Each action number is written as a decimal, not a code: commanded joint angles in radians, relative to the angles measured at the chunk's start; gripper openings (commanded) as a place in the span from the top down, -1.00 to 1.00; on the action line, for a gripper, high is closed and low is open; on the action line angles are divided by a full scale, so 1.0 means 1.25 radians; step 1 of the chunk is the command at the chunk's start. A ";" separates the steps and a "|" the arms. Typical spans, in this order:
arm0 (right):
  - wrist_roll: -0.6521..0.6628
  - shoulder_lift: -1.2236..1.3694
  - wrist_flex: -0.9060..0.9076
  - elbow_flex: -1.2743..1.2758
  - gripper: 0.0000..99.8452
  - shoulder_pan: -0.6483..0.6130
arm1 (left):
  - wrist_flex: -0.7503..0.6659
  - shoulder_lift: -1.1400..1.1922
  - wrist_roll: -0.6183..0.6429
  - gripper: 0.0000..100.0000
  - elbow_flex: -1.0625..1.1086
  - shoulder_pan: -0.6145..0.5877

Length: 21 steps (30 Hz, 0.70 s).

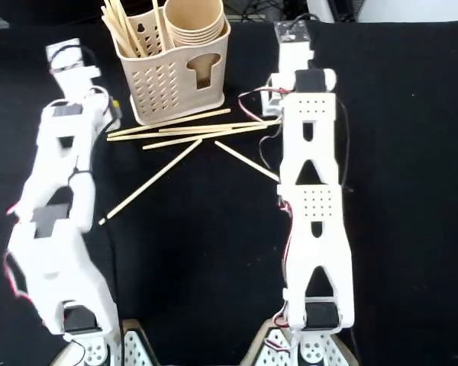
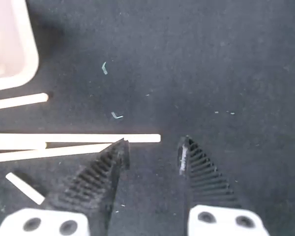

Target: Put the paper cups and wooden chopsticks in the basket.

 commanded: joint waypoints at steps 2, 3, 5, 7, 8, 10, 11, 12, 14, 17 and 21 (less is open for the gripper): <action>0.004 -0.062 0.000 -0.039 0.65 0.025 | 0.110 0.098 0.007 0.65 -0.196 0.006; 0.005 -0.063 0.000 -0.039 0.65 0.029 | 0.129 0.119 0.006 0.65 -0.223 0.007; 0.005 -0.063 0.000 -0.039 0.65 0.033 | 0.167 0.152 0.006 0.65 -0.268 0.012; 0.005 -0.063 0.000 -0.039 0.65 0.034 | 0.193 0.183 0.006 0.65 -0.311 0.012; 0.005 -0.063 0.000 -0.039 0.65 0.034 | 0.201 0.196 0.005 0.65 -0.328 0.012; 0.005 -0.063 0.001 -0.039 0.65 0.034 | 0.204 0.216 0.005 0.65 -0.354 0.008; 0.005 -0.063 0.000 -0.039 0.65 0.034 | 0.204 0.221 0.005 0.65 -0.364 0.007; 0.005 -0.063 -0.001 -0.039 0.65 0.034 | 0.204 0.225 0.005 0.65 -0.373 0.006; 0.005 -0.063 -0.001 -0.039 0.65 0.034 | 0.204 0.226 0.005 0.65 -0.387 0.006; 0.005 -0.063 -0.001 -0.039 0.65 0.034 | 0.199 0.234 0.005 0.66 -0.416 0.009; 0.005 -0.063 -0.001 -0.039 0.65 0.034 | 0.198 0.236 -0.028 0.66 -0.411 0.010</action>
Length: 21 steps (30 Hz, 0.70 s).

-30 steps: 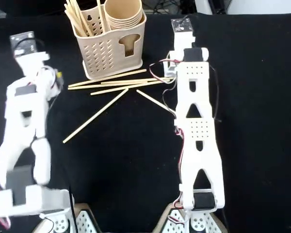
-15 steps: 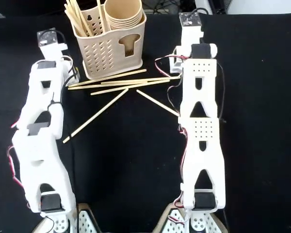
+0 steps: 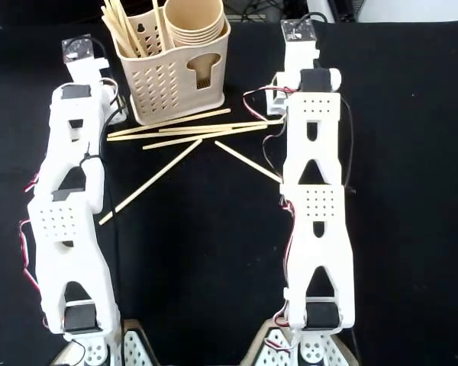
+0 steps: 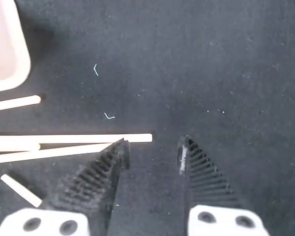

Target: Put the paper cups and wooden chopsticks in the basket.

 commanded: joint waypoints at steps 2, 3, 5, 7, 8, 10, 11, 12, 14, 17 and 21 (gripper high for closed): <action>0.005 -0.061 -0.002 -0.039 0.65 0.031 | -0.004 -0.015 -0.064 0.66 -0.017 0.004; 0.005 -0.061 -0.002 -0.039 0.65 0.032 | -0.002 -0.015 -0.074 0.66 -0.008 0.004; 0.005 -0.061 -0.007 -0.039 0.65 0.033 | 0.004 -0.015 -0.080 0.66 0.013 0.004; 0.005 -0.061 -0.007 -0.039 0.65 0.033 | 0.011 -0.015 -0.081 0.66 0.044 0.019; 0.002 -0.062 -0.009 -0.039 0.65 0.033 | 0.025 -0.015 -0.082 0.66 0.052 0.028; -0.001 -0.066 -0.009 -0.040 0.65 0.033 | 0.053 -0.015 -0.082 0.66 0.066 0.048; -0.001 -0.071 -0.009 -0.040 0.65 0.033 | 0.071 -0.015 -0.082 0.66 0.066 0.057; -0.001 -0.077 -0.007 -0.040 0.65 0.033 | 0.088 -0.015 -0.082 0.66 0.063 0.063; -0.001 -0.093 -0.007 -0.040 0.65 0.034 | 0.120 -0.023 -0.082 0.66 0.058 0.069; -0.002 -0.123 -0.004 -0.040 0.65 0.036 | 0.155 -0.025 -0.082 0.66 0.058 0.077; -0.002 -0.160 -0.004 -0.040 0.65 0.036 | 0.201 -0.025 -0.083 0.66 0.064 0.085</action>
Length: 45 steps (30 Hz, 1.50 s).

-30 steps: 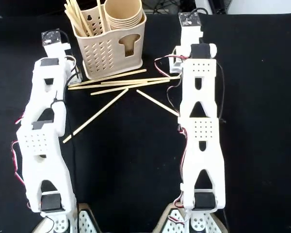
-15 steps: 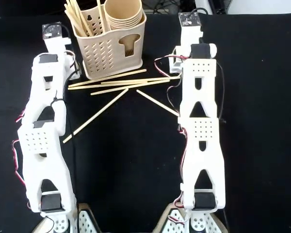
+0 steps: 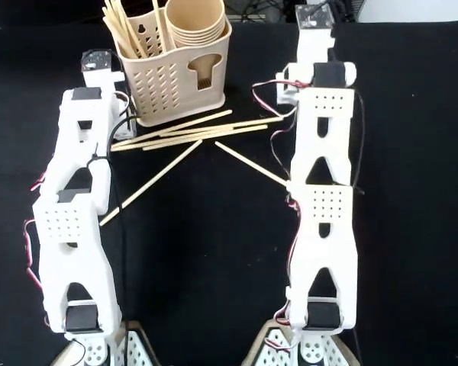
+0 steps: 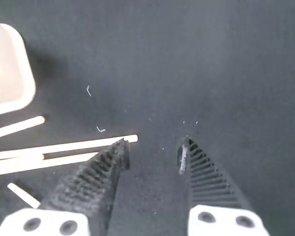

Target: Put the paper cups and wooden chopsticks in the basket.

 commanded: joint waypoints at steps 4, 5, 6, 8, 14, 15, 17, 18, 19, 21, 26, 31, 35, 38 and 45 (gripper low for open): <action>-0.002 -0.085 -0.002 -0.040 0.65 0.010 | 0.081 -0.018 -0.009 0.66 0.008 0.046; -0.002 -0.085 -0.002 -0.040 0.65 0.010 | 0.088 -0.018 -0.009 0.66 0.008 0.048; -0.002 -0.084 -0.002 -0.040 0.65 0.010 | 0.096 -0.021 -0.009 0.66 0.008 0.053; -0.002 -0.084 -0.002 -0.040 0.65 0.011 | 0.113 -0.043 -0.009 0.66 0.015 0.060; -0.002 -0.084 -0.002 -0.040 0.65 0.011 | 0.133 -0.144 -0.032 0.66 0.080 0.090; -0.002 -0.085 -0.002 -0.040 0.65 0.011 | 0.129 -0.163 -0.032 0.66 0.106 0.096; -0.002 -0.087 -0.002 -0.040 0.65 0.011 | 0.107 -0.199 -0.037 0.66 0.165 0.102; -0.002 -0.087 -0.002 -0.040 0.65 0.011 | 0.087 -0.215 -0.037 0.66 0.198 0.101; -0.002 -0.087 -0.002 -0.040 0.65 0.011 | 0.063 -0.232 -0.036 0.66 0.234 0.098; -0.002 -0.085 -0.002 -0.040 0.65 0.011 | 0.015 -0.263 -0.036 0.66 0.307 0.091; -0.002 -0.083 -0.002 -0.039 0.65 0.011 | -0.113 -0.340 -0.031 0.66 0.473 0.046; -0.004 -0.058 -0.106 -0.039 0.65 0.007 | -0.204 -0.425 -0.004 0.66 0.608 0.001; -0.004 0.028 -0.361 -0.039 0.65 0.011 | -0.241 -0.516 -0.007 0.66 0.721 0.024; -0.004 0.099 -0.534 -0.039 0.65 0.011 | -0.259 -0.611 -0.007 0.66 0.787 0.044; -0.027 0.149 -0.675 -0.037 0.85 0.002 | -0.423 -0.788 0.016 0.66 0.830 -0.015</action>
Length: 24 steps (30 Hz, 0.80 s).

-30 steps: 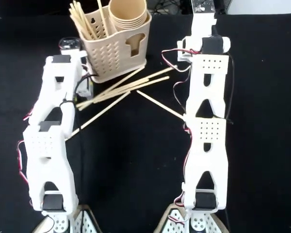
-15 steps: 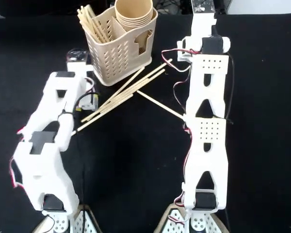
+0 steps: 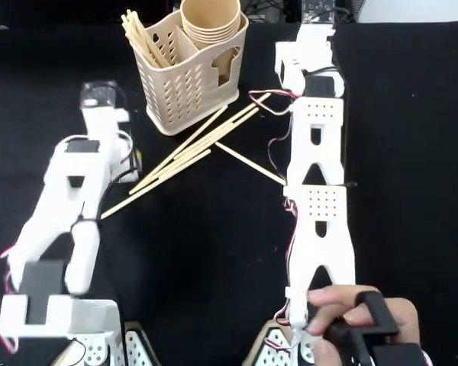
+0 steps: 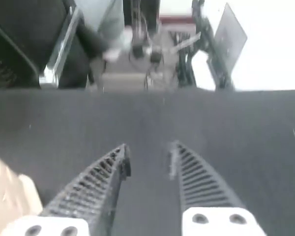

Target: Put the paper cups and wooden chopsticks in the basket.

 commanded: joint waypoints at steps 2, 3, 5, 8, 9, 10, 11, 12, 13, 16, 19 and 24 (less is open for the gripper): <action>-0.054 -0.013 -0.095 -0.033 0.85 -0.010 | -0.195 -0.054 0.054 0.65 -0.010 -0.047; -0.059 -0.012 -0.107 -0.031 0.84 -0.014 | -0.253 -0.041 0.065 0.65 -0.012 -0.048; -0.055 -0.013 -0.133 -0.014 0.85 -0.034 | -0.358 0.006 0.085 0.66 -0.021 -0.047; -0.055 -0.013 -0.184 0.010 0.94 -0.053 | -0.449 0.110 0.122 0.68 -0.078 -0.040; -0.055 -0.013 -0.203 0.020 0.98 -0.060 | -0.452 0.151 0.128 0.73 -0.114 -0.037; -0.055 -0.013 -0.218 0.033 0.97 -0.066 | -0.449 0.194 0.130 0.81 -0.154 -0.035; -0.055 -0.013 -0.228 0.041 0.97 -0.070 | -0.449 0.236 0.131 0.91 -0.195 -0.034; -0.055 -0.015 -0.236 0.047 0.97 -0.072 | -0.449 0.276 0.131 0.96 -0.233 -0.034; -0.055 -0.015 -0.239 0.048 0.98 -0.074 | -0.449 0.314 0.131 0.92 -0.273 -0.034; -0.055 -0.013 -0.255 0.052 0.97 -0.074 | -0.450 0.417 0.131 0.89 -0.387 -0.033; -0.055 -0.012 -0.281 0.068 0.97 -0.074 | -0.450 0.498 0.130 0.89 -0.472 -0.013; -0.037 -0.013 -0.282 0.105 0.97 -0.085 | -0.427 0.525 0.130 0.89 -0.494 0.042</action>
